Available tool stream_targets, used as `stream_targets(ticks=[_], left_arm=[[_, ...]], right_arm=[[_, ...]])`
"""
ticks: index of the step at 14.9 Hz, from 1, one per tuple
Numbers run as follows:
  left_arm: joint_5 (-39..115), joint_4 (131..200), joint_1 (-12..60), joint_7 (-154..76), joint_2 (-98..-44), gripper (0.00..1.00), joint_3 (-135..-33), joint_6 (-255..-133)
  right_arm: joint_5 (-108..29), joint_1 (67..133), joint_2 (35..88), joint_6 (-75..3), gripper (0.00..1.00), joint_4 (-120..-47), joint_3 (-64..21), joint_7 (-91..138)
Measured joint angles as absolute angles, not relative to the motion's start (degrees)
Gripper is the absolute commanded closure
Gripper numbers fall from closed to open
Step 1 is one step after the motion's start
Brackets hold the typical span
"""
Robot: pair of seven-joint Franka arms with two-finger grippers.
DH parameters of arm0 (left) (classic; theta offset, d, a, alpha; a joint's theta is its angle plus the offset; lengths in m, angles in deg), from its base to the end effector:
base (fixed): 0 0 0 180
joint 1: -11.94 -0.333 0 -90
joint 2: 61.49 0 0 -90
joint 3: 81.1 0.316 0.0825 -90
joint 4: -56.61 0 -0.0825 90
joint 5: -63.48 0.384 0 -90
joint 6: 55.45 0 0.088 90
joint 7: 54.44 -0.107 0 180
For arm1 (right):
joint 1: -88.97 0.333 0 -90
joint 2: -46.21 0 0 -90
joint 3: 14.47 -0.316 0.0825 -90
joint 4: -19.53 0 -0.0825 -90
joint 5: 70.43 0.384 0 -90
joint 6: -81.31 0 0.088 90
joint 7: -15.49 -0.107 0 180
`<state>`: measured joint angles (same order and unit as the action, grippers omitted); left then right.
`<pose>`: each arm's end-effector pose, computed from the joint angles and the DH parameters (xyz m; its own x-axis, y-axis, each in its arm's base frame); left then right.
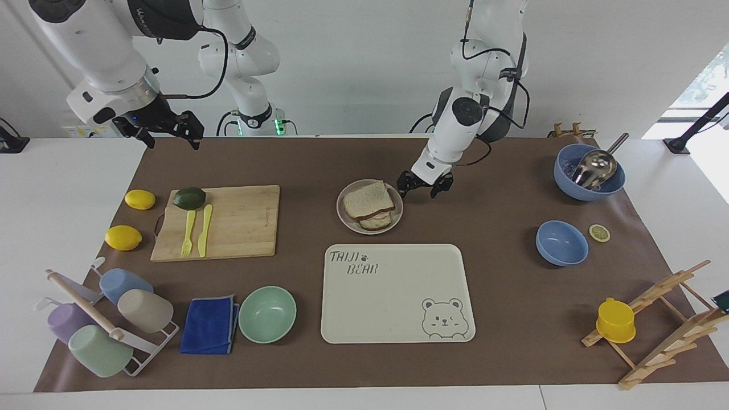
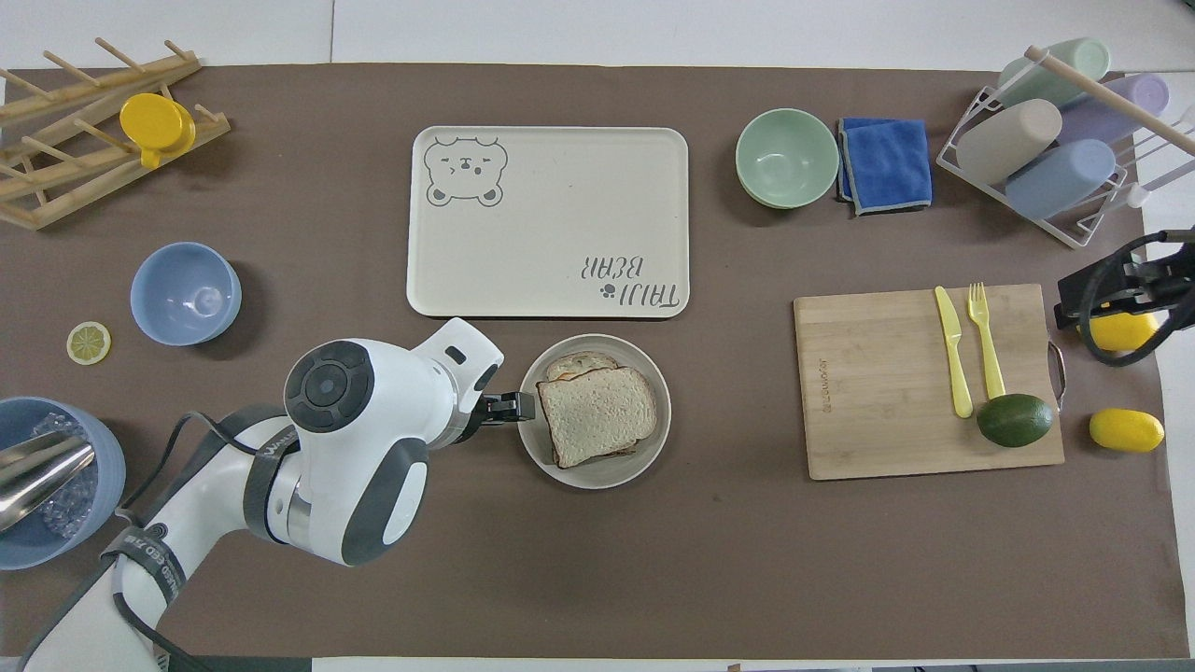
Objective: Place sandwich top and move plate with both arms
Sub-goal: 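Grasp the rim of the white plate with the left gripper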
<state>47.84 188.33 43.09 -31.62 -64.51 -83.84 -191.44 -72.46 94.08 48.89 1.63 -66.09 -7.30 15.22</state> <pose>0.4304 -0.2927 0.3278 0.9973 -0.0049 -0.0729 0.0083 -0.9837 0.1797 0.5490 -0.0223 0.6200 0.9877 -0.0473 -0.1492 -0.0415 -0.9983 0.0419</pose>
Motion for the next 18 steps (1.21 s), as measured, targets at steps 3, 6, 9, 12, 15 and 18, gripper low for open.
stream_targets(ticks=[3, 6, 9, 12, 15, 18], left_arm=[[47.78, 188.32, 43.40, -31.60, -65.90, 0.18, -83.84, -192.41], [46.86, 188.31, 43.77, -31.60, -65.95, 0.26, -83.83, -192.45], [45.65, 188.31, 44.63, -31.59, -65.95, 0.35, -83.82, -192.46], [45.14, 188.33, 45.02, -31.58, -66.07, 0.45, -83.84, -192.47], [43.64, 188.37, 45.38, -31.58, -66.61, 0.51, -83.82, -193.20], [43.34, 188.39, 46.21, -31.56, -67.71, 0.66, -83.81, -194.32]], right_arm=[[-72.27, 94.14, 48.95, -0.33, 0.00, -66.27, -7.29, 15.22], [-71.33, 94.13, 48.92, -1.67, 0.00, -67.69, -7.28, 15.22], [-71.31, 94.11, 48.82, -2.07, 0.00, -68.20, -7.12, 15.22], [-71.31, 94.10, 48.62, -2.07, 0.00, -68.33, -6.69, 15.22], [-71.29, 94.14, 48.46, -2.07, 0.00, -68.39, -6.70, 15.22], [-71.29, 94.14, 48.43, -2.07, 0.00, -68.41, -6.67, 15.22]])
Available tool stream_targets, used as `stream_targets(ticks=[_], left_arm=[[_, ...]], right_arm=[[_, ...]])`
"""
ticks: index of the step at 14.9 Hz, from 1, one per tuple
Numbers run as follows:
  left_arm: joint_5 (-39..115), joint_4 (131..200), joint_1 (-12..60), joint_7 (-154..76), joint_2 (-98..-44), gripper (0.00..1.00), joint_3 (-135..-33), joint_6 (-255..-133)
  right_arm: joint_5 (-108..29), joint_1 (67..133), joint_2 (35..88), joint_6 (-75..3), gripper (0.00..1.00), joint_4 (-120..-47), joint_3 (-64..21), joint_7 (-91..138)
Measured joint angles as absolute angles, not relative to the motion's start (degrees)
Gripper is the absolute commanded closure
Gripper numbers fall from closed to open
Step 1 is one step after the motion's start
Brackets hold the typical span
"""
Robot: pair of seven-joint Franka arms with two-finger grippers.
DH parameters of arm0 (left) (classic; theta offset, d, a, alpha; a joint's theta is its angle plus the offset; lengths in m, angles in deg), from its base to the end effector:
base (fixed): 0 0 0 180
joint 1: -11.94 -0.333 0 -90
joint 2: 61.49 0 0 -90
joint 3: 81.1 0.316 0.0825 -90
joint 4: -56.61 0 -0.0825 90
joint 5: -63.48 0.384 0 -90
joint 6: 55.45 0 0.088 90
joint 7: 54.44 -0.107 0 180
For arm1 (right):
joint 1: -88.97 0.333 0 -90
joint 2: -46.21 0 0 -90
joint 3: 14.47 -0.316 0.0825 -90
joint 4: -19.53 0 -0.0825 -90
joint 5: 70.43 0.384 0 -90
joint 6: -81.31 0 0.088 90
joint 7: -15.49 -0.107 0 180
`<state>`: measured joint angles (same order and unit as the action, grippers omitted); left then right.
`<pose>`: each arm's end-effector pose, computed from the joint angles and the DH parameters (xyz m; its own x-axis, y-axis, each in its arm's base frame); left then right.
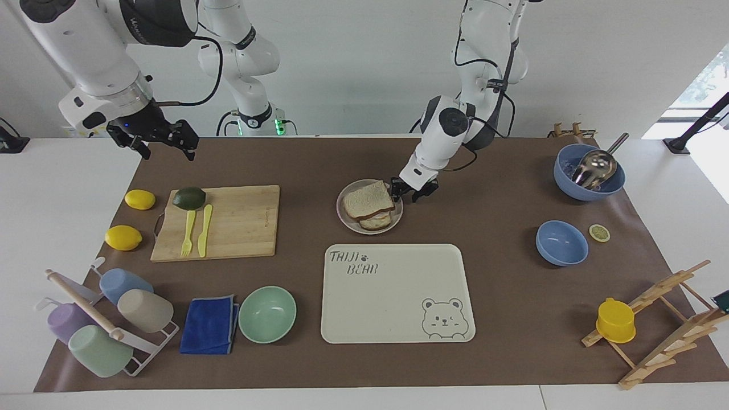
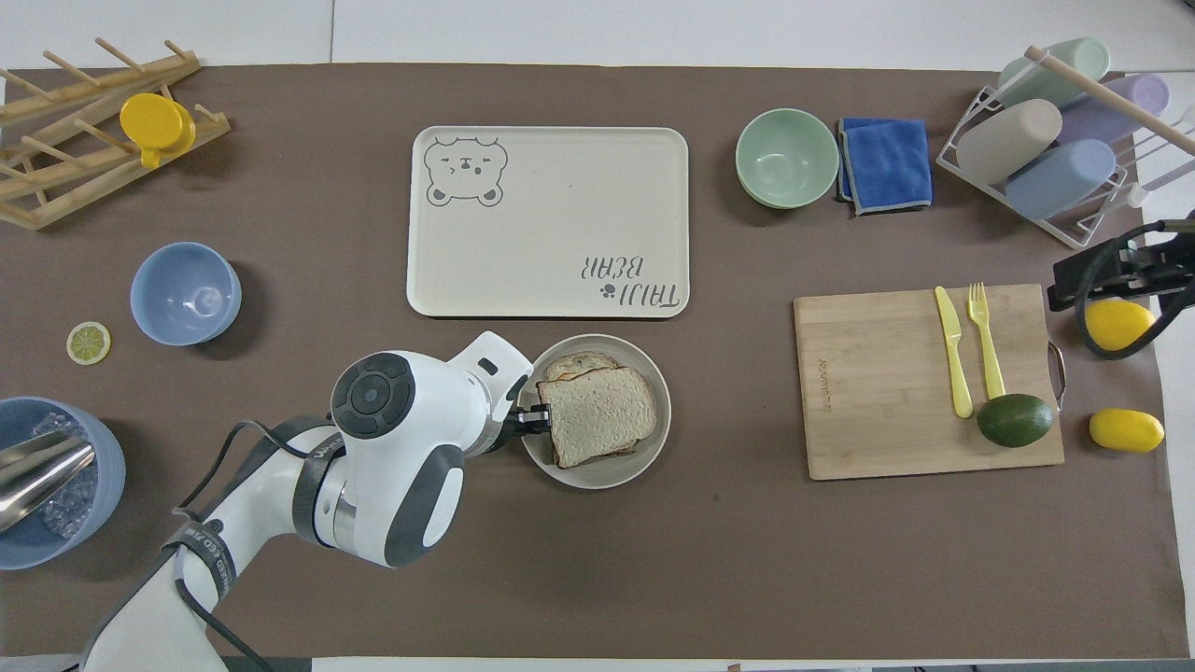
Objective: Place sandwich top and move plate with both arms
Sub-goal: 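Grasp the rim of the white plate with the left gripper, then slide the plate with the left gripper onto the cream bear tray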
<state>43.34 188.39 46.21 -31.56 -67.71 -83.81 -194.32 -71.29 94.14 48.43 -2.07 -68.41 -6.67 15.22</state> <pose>0.4180 -0.3165 0.3026 0.9942 0.0070 -0.1070 0.0295 -0.9772 0.2102 0.5530 -0.0256 0.6106 0.9917 -0.0525 -0.1176 -0.0504 -0.9985 0.0208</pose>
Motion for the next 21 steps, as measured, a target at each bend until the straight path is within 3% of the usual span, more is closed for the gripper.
stream_targets(ticks=[4, 14, 21], left_arm=[[43.23, 188.30, 46.30, -31.56, -68.10, 1.00, -83.86, -194.75], [41.04, 186.83, 45.09, -32.15, -67.56, 1.00, -83.42, -192.71], [37.50, 172.61, 34.72, -37.93, -67.87, 1.00, -82.51, -178.22]], right_arm=[[-71.29, 94.12, 48.43, -2.07, 0.00, -68.43, -6.62, 15.22], [-71.29, 94.22, 48.33, -2.07, 0.00, -68.44, -6.63, 15.22], [-71.29, 94.75, 48.33, -2.06, 0.00, -68.46, -6.64, 15.22]])
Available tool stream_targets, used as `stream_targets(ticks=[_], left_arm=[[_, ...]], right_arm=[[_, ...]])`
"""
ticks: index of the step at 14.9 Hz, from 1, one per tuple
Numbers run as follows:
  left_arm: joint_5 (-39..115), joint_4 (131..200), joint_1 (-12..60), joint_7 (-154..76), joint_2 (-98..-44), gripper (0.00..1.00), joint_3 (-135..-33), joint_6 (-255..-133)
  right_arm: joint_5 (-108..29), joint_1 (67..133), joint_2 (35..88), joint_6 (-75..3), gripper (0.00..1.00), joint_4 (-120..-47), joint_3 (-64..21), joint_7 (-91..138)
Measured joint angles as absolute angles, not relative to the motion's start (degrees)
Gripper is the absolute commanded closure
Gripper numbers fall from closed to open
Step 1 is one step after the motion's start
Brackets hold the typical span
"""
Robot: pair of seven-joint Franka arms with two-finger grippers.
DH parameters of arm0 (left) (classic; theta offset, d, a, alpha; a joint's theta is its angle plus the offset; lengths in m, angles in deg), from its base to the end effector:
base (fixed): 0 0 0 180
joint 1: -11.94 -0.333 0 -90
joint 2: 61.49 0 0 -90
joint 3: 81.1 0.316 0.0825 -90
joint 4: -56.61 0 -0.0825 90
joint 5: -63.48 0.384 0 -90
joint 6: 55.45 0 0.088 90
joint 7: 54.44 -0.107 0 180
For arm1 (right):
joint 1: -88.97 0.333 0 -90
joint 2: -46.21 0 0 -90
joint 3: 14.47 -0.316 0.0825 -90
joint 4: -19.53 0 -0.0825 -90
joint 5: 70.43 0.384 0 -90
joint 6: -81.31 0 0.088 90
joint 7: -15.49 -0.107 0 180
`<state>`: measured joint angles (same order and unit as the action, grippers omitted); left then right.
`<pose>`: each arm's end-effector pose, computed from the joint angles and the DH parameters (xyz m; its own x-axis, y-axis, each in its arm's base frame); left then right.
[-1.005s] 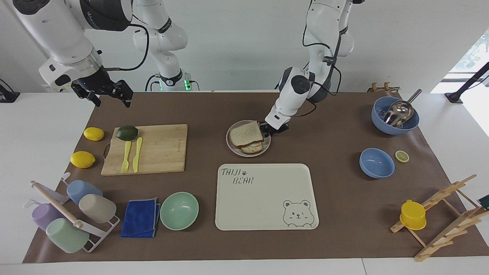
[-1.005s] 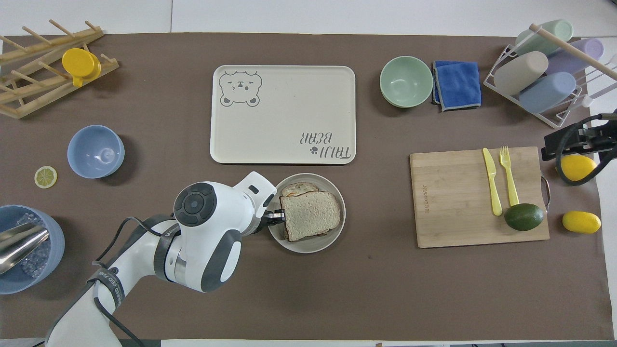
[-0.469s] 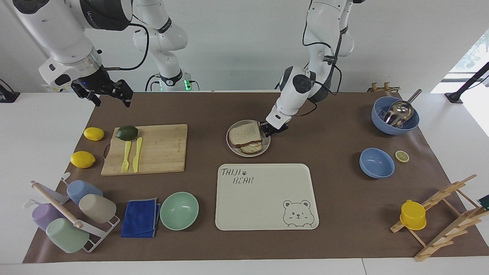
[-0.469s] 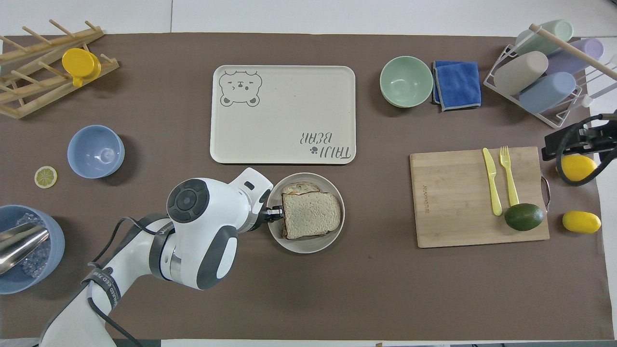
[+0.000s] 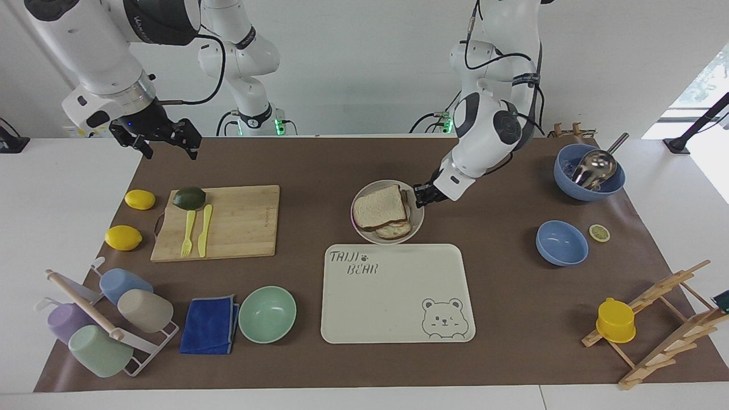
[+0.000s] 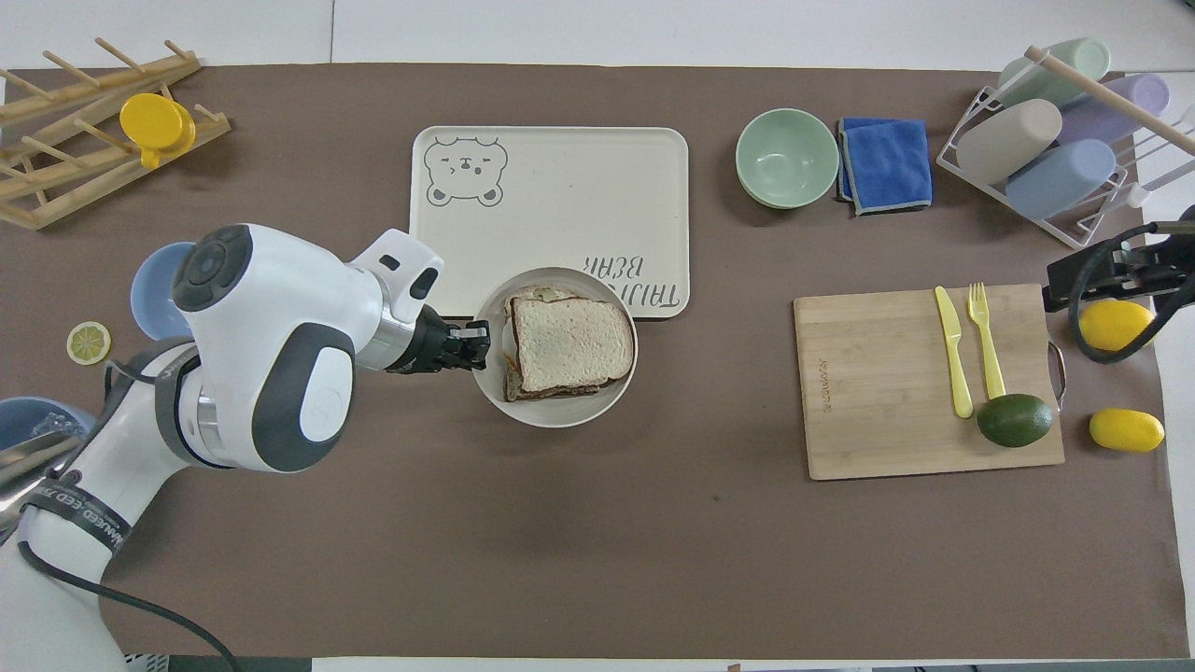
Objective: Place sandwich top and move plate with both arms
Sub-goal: 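Slide the plate with the left gripper onto the cream bear tray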
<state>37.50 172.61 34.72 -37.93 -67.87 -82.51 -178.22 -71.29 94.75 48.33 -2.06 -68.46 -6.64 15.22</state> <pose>0.5185 -0.2529 0.3992 0.9858 0.0862 -0.1442 0.1318 -0.9291 0.3457 0.5527 -0.0201 0.6111 0.9922 -0.0425 -0.1169 -0.0403 -0.9990 0.0206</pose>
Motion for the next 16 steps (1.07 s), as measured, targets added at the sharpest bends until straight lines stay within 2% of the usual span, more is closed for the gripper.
stream_targets(ticks=[3, 7, 10, 16], left_arm=[[37.49, 165.63, 32.75, -38.03, -72.61, 1.00, -82.36, -178.23], [37.47, 152.42, 31.01, -38.33, -85.25, 1.00, -82.31, -178.24], [37.49, 147.55, 29.92, -39.14, -91.89, 1.00, -82.27, -179.09], [37.54, 146.75, 29.63, -39.91, -93.73, 1.00, -82.45, -183.00]], right_arm=[[-71.29, 94.76, 48.31, -2.07, 0.00, -68.46, -6.64, 15.22], [-71.29, 94.85, 48.31, -2.07, 0.00, -68.46, -6.66, 15.22], [-71.37, 94.86, 48.30, -2.07, 0.00, -68.46, -6.68, 15.22], [-71.92, 94.90, 48.30, -1.83, 0.00, -68.46, -6.99, 15.22]])
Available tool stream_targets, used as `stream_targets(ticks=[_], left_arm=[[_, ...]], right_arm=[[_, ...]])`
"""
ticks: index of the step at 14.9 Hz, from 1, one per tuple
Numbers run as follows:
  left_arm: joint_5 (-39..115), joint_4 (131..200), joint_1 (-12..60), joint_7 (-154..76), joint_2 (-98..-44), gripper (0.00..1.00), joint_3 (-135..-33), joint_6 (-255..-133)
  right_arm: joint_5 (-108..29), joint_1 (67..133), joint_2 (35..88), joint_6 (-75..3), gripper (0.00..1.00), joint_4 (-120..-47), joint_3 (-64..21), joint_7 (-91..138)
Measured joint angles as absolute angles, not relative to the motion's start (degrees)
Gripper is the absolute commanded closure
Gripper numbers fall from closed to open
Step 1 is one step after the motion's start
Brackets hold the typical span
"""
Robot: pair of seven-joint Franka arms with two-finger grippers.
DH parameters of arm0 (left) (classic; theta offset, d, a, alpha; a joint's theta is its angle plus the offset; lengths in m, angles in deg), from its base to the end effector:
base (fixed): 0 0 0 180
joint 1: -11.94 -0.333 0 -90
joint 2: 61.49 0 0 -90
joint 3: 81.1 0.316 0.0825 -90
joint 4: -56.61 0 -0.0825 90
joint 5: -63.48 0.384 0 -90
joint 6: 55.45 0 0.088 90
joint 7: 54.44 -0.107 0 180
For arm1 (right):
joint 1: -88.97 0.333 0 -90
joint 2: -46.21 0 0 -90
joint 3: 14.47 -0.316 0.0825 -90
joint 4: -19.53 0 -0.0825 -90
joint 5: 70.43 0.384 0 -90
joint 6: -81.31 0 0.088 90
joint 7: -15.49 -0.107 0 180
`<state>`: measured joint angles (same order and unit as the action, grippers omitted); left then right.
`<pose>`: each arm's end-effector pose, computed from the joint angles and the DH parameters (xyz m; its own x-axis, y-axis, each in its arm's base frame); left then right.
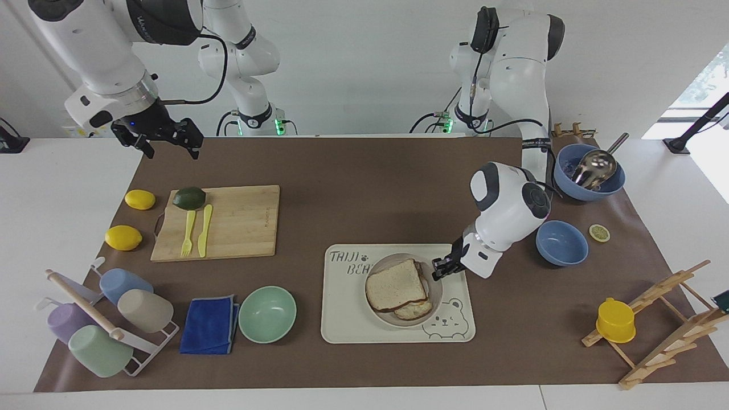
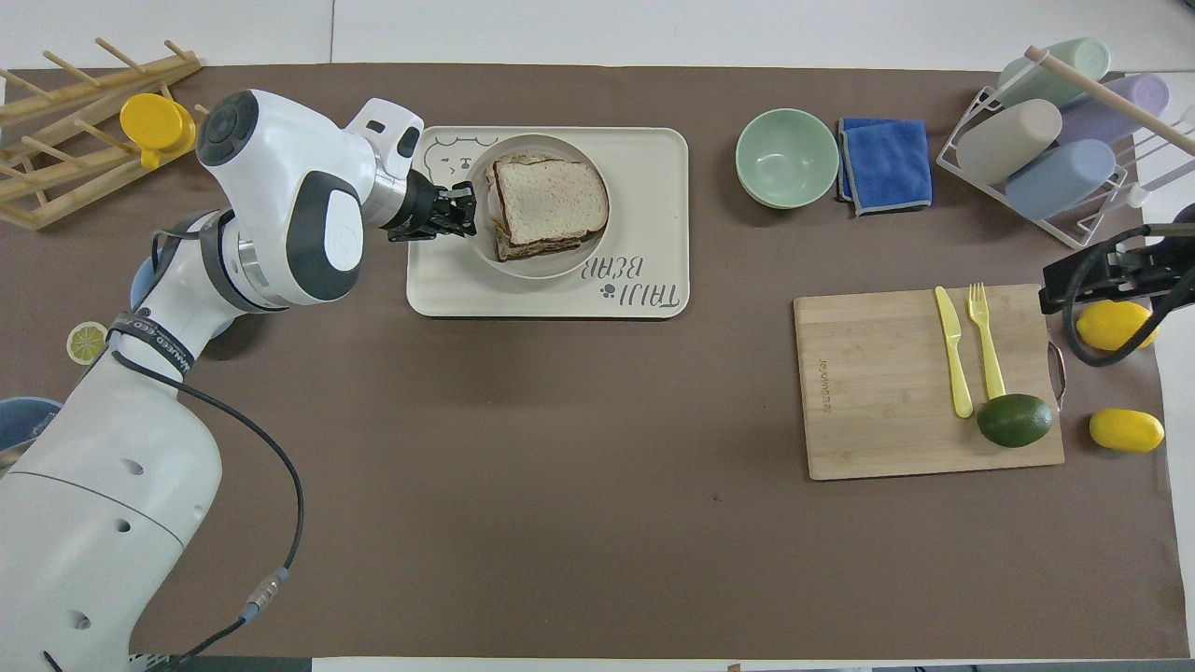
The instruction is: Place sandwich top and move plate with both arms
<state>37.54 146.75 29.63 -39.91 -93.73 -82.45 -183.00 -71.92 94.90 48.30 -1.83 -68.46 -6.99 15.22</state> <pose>0.6636 -0.2408 0.3246 0.9826 0.1751 -0.0616 0.1854 -0.9073 0.3773 0.5522 -0.0166 0.6111 0.9921 -0.0352 -0.1203 -0.0316 -0.9990 0.0313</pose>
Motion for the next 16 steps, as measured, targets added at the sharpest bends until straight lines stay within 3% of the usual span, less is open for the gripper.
stream_targets(ticks=[1, 2, 3, 11, 16], left_arm=[[37.54, 146.90, 29.62, -40.55, -93.73, 0.79, -82.43, -183.01], [37.54, 147.05, 29.60, -41.26, -93.73, 0.17, -82.40, -183.02], [37.55, 147.12, 29.57, -41.85, -93.73, 0.00, -82.35, -183.02], [38.09, 146.56, 27.63, -43.12, -92.02, 0.00, -81.70, -182.38], [46.45, 145.92, 25.09, -43.51, -82.08, 0.00, -76.78, -169.03]], right_arm=[[-71.98, 94.91, 48.30, -1.83, 0.00, -68.46, -6.99, 15.22], [-72.00, 94.91, 48.30, -1.83, 0.00, -68.46, -6.99, 15.22], [-72.00, 94.91, 48.30, -1.82, 0.00, -68.46, -7.00, 15.22], [-72.01, 94.91, 48.29, -1.77, 0.00, -68.46, -7.00, 15.22], [-72.04, 95.47, 48.29, -1.69, 0.00, -68.46, -7.02, 15.22]])
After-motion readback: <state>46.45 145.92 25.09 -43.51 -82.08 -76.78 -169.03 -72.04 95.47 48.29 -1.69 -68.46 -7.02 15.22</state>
